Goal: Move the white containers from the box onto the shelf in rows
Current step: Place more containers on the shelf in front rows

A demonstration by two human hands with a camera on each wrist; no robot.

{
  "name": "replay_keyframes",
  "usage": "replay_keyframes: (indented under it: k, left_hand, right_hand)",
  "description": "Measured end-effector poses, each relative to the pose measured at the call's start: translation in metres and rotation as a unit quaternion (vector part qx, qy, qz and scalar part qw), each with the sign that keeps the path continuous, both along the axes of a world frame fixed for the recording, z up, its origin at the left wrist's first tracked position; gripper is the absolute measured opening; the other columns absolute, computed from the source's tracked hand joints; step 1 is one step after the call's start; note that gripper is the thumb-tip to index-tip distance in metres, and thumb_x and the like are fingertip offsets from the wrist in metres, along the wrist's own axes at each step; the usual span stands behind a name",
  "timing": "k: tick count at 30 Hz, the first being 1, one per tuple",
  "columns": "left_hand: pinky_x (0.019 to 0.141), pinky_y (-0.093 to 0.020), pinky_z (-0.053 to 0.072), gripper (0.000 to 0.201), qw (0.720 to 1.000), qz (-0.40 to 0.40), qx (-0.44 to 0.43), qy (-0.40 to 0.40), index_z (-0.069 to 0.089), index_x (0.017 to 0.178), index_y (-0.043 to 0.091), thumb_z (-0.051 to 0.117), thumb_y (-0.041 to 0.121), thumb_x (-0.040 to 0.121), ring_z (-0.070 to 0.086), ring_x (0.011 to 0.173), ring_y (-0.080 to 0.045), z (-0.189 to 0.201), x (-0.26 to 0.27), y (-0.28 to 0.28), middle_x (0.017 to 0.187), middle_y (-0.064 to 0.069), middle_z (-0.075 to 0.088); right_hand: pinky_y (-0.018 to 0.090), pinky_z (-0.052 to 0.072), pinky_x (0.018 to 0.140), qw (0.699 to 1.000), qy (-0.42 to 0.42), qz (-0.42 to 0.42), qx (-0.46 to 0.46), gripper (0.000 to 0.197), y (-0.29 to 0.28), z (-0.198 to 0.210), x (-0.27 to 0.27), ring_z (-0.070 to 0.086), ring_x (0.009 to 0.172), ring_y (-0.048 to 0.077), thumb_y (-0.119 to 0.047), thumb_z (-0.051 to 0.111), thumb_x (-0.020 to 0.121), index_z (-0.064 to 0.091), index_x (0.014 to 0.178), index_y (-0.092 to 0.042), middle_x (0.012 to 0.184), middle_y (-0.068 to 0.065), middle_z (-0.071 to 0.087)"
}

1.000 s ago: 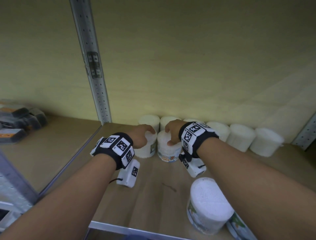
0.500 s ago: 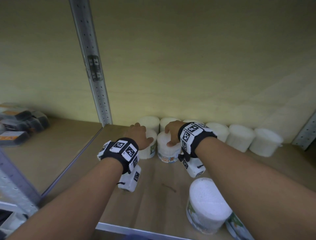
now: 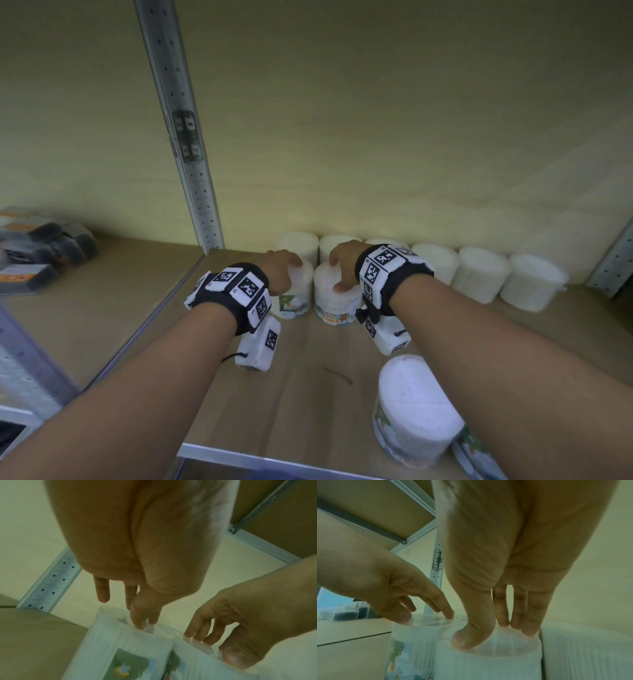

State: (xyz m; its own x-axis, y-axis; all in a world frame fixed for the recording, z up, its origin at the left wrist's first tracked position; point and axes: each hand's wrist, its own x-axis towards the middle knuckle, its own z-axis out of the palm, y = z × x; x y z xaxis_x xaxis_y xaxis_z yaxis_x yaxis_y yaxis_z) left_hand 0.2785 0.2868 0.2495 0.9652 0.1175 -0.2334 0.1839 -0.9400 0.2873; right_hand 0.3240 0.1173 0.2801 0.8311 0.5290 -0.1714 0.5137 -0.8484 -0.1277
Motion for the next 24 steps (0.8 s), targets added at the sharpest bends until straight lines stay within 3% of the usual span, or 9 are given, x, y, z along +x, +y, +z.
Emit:
replay_keyframes:
  k: [3, 7, 10, 13, 20, 24]
  left_hand:
    - [0.108, -0.036, 0.038, 0.056, 1.0, 0.007, -0.005, -0.018, 0.039, 0.141, 0.022, 0.048, 0.002, 0.089, 0.035, 0.137, -0.027, 0.001, 0.002, -0.003, 0.152, -0.006, 0.03]
    - [0.102, -0.038, 0.036, 0.044, 0.992, 0.059, 0.033, -0.109, 0.046, 0.134, 0.014, 0.054, 0.024, 0.091, 0.038, 0.128, -0.033, 0.002, 0.002, -0.014, 0.139, -0.012, 0.039]
    - [0.102, -0.038, 0.036, 0.054, 0.991, 0.065, 0.071, -0.088, 0.043, 0.136, 0.01, 0.054, 0.038, 0.091, 0.04, 0.127, -0.033, -0.003, 0.001, -0.019, 0.138, -0.015, 0.039]
    - [0.102, -0.038, 0.036, 0.056, 0.991, 0.064, 0.091, -0.077, 0.044, 0.136, 0.01, 0.052, 0.043, 0.091, 0.041, 0.126, -0.033, -0.006, 0.002, -0.019, 0.138, -0.015, 0.04]
    - [0.105, -0.036, 0.035, 0.054, 0.995, 0.041, 0.064, -0.063, 0.041, 0.14, 0.014, 0.055, 0.036, 0.092, 0.038, 0.131, -0.029, -0.002, 0.001, -0.014, 0.143, -0.011, 0.038]
    - [0.105, -0.032, 0.036, 0.051, 0.999, 0.014, 0.022, -0.034, 0.038, 0.14, 0.017, 0.054, 0.012, 0.092, 0.038, 0.134, -0.026, 0.0, 0.003, -0.01, 0.149, -0.006, 0.033]
  right_hand:
    - [0.036, 0.046, 0.1, 1.0, -0.002, 0.003, -0.003, 0.06, 0.0, 0.0, -0.001, 0.054, 0.123, 0.028, -0.027, 0.076, 0.078, 0.054, 0.132, -0.012, 0.134, 0.011, 0.055]
    - [0.035, 0.045, 0.099, 1.0, -0.004, 0.007, -0.006, 0.059, -0.001, 0.0, -0.002, 0.055, 0.123, 0.028, -0.028, 0.075, 0.079, 0.054, 0.132, -0.012, 0.133, 0.01, 0.055]
    - [0.035, 0.045, 0.098, 1.0, -0.003, 0.009, -0.003, 0.059, -0.001, -0.001, -0.001, 0.055, 0.122, 0.028, -0.027, 0.075, 0.079, 0.054, 0.132, -0.012, 0.133, 0.011, 0.055]
    - [0.035, 0.045, 0.099, 1.0, -0.003, 0.01, -0.003, 0.06, -0.002, -0.002, 0.0, 0.054, 0.124, 0.028, -0.028, 0.076, 0.079, 0.054, 0.132, -0.012, 0.135, 0.011, 0.055]
    - [0.036, 0.044, 0.101, 1.0, 0.004, 0.007, 0.003, 0.061, -0.001, -0.002, 0.002, 0.053, 0.126, 0.029, -0.026, 0.075, 0.08, 0.052, 0.134, -0.011, 0.137, 0.012, 0.053]
    - [0.035, 0.044, 0.1, 1.0, 0.006, 0.008, 0.001, 0.061, -0.001, -0.002, 0.002, 0.052, 0.126, 0.028, -0.026, 0.075, 0.08, 0.052, 0.135, -0.011, 0.137, 0.011, 0.053]
